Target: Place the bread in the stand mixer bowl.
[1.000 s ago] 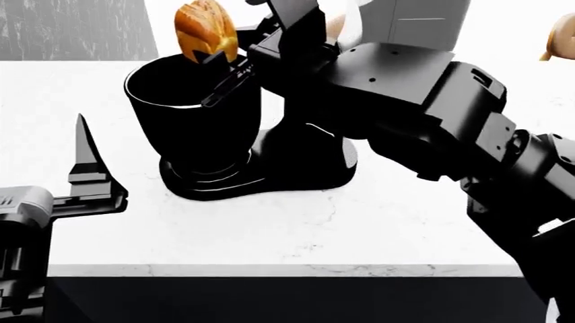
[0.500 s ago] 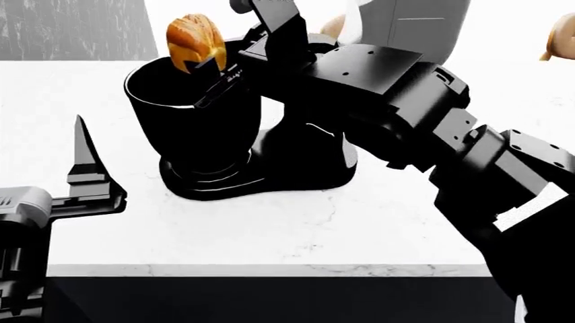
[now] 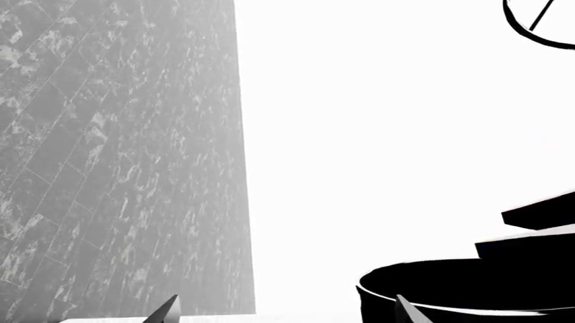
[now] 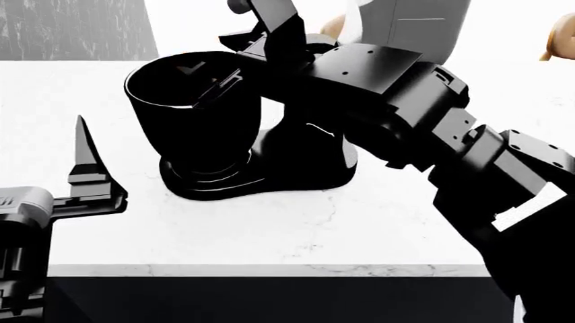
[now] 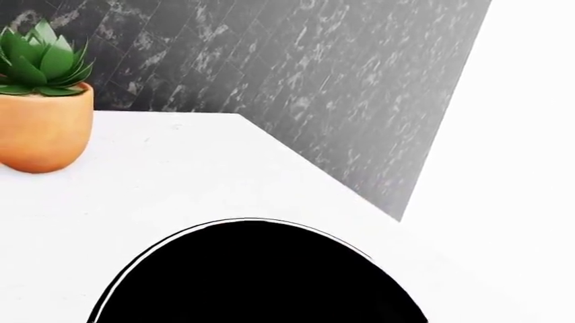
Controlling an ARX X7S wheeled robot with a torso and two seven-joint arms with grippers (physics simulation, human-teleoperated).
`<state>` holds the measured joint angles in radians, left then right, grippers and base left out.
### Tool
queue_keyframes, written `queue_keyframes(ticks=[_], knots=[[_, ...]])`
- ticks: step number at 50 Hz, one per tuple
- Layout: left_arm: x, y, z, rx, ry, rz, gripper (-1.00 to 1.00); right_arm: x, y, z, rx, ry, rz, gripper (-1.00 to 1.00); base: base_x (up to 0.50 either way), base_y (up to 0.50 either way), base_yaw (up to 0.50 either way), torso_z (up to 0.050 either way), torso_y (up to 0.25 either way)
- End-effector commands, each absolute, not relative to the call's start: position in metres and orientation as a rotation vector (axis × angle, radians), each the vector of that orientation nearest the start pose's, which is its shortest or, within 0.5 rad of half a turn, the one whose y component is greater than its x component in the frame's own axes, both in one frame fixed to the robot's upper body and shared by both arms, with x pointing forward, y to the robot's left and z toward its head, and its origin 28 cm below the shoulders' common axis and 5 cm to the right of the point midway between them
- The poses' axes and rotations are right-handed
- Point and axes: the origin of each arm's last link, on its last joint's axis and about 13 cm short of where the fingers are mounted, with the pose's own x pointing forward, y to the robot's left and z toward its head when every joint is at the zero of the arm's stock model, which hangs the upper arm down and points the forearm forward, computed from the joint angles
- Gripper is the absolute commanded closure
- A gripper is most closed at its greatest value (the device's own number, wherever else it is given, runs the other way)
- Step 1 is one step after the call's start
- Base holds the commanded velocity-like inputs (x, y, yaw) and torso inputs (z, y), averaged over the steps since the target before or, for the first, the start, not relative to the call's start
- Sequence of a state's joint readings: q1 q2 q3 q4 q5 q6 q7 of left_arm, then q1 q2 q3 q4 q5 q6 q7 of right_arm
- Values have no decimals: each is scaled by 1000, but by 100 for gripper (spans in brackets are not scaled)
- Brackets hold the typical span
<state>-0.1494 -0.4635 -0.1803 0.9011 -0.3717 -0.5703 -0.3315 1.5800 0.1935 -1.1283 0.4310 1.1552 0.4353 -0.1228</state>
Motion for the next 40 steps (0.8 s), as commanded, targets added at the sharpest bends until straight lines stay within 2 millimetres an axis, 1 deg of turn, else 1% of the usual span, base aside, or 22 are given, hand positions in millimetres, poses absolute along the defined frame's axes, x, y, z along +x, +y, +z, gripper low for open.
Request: queue_keyframes(ticks=[1, 18, 19, 20, 21, 22, 23, 24, 25, 26, 27, 29, 30, 31, 32, 33, 34, 35, 36, 40], knots=[[183, 273, 201, 145, -516, 216, -100, 372, -1, 316, -201, -82, 934, -100, 0, 0, 0, 0, 0], [183, 273, 201, 144, -516, 216, -100, 370, -2, 317, -196, -89, 935, -100, 0, 0, 0, 0, 0], [182, 274, 201, 145, -517, 220, -100, 356, -28, 327, -150, -126, 813, -100, 0, 0, 0, 0, 0], [182, 274, 201, 145, -517, 220, -100, 334, -12, 332, -190, -189, 926, -100, 0, 0, 0, 0, 0], [182, 274, 202, 144, -519, 220, -100, 311, -14, 341, -215, -258, 933, -100, 0, 0, 0, 0, 0], [182, 273, 202, 145, -520, 220, -100, 298, -14, 346, -234, -299, 943, -100, 0, 0, 0, 0, 0], [182, 273, 203, 145, -521, 220, -100, 289, -17, 351, -244, -330, 934, -100, 0, 0, 0, 0, 0], [182, 273, 203, 145, -521, 220, -100, 289, -17, 351, -244, -330, 934, -100, 0, 0, 0, 0, 0], [182, 273, 203, 144, -522, 219, -100, 282, -19, 356, -251, -356, 921, -100, 0, 0, 0, 0, 0], [182, 273, 203, 144, -522, 219, -100, 282, -19, 356, -251, -356, 921, -100, 0, 0, 0, 0, 0], [182, 273, 203, 146, -522, 219, -100, 269, -25, 364, -262, -408, 895, -100, 0, 0, 0, 0, 0], [182, 273, 203, 145, -523, 219, -100, 262, -28, 368, -264, -433, 880, -100, 0, 0, 0, 0, 0], [182, 273, 203, 145, -523, 219, -100, 262, -28, 368, -264, -433, 880, -100, 0, 0, 0, 0, 0], [182, 273, 204, 145, -524, 219, -100, 251, -33, 375, -269, -477, 850, -100, 0, 0, 0, 0, 0], [182, 273, 204, 145, -524, 219, -100, 251, -33, 375, -269, -477, 850, -100, 0, 0, 0, 0, 0], [182, 273, 204, 146, -525, 219, -100, 243, -37, 379, -275, -508, 824, -100, 0, 0, 0, 0, 0], [182, 273, 204, 146, -525, 219, -100, 243, -37, 379, -275, -508, 824, -100, 0, 0, 0, 0, 0], [182, 273, 206, 148, -528, 218, -100, 233, -42, 386, -284, -551, 786, -100, 0, 0, 0, 0, 0], [182, 272, 206, 148, -529, 217, -100, 232, -42, 386, -284, -551, 786, -100, 0, 0, 0, 0, 0], [181, 272, 208, 149, -534, 215, -100, 216, -51, 396, -306, -630, 707, -100, 0, 0, 0, 0, 0]])
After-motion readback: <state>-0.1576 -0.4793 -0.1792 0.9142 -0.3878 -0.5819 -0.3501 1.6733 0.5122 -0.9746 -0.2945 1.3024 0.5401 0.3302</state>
